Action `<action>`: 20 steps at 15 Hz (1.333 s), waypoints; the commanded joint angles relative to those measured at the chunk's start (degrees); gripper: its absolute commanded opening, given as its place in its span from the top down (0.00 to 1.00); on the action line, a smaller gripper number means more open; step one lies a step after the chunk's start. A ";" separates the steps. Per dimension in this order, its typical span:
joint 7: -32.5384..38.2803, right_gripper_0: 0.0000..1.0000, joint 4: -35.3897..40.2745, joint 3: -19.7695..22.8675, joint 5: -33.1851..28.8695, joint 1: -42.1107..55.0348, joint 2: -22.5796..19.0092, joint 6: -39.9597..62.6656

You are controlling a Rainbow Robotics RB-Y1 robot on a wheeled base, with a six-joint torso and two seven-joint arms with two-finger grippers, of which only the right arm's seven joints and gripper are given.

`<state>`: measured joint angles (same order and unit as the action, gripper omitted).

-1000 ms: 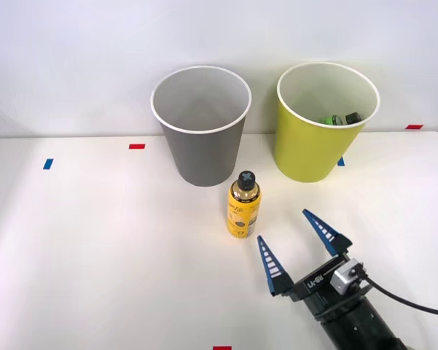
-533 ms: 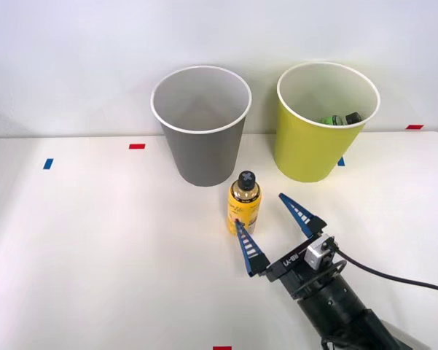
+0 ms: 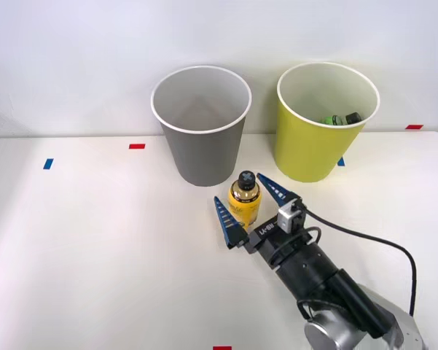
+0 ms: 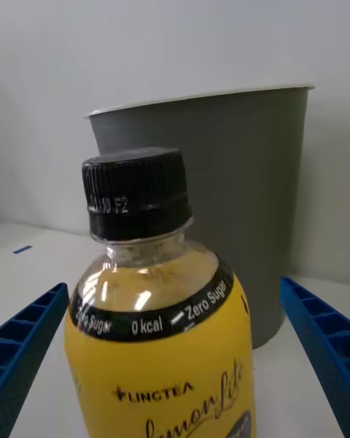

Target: Put cans in the gray bin, plastic bottles in the light green bin

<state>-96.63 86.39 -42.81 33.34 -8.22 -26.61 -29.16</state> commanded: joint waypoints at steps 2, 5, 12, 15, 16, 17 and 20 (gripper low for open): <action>-0.93 0.00 -0.26 0.18 0.68 -0.75 0.42 1.21; -1.63 0.00 -0.88 0.18 0.85 -0.49 -0.11 1.12; -1.80 0.00 -5.45 -0.87 0.76 -0.66 2.35 -3.63; -2.16 0.00 -5.45 -0.87 0.94 -1.10 2.53 -3.54; -2.42 0.00 -5.45 -0.87 0.94 -1.10 2.53 -3.54; -2.77 0.00 -5.45 -0.87 0.94 -1.10 2.35 -3.54; -4.00 0.03 -5.45 -0.87 0.59 -1.10 1.91 -3.54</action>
<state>-100.10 80.95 -43.68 33.99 -9.31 -24.50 -32.70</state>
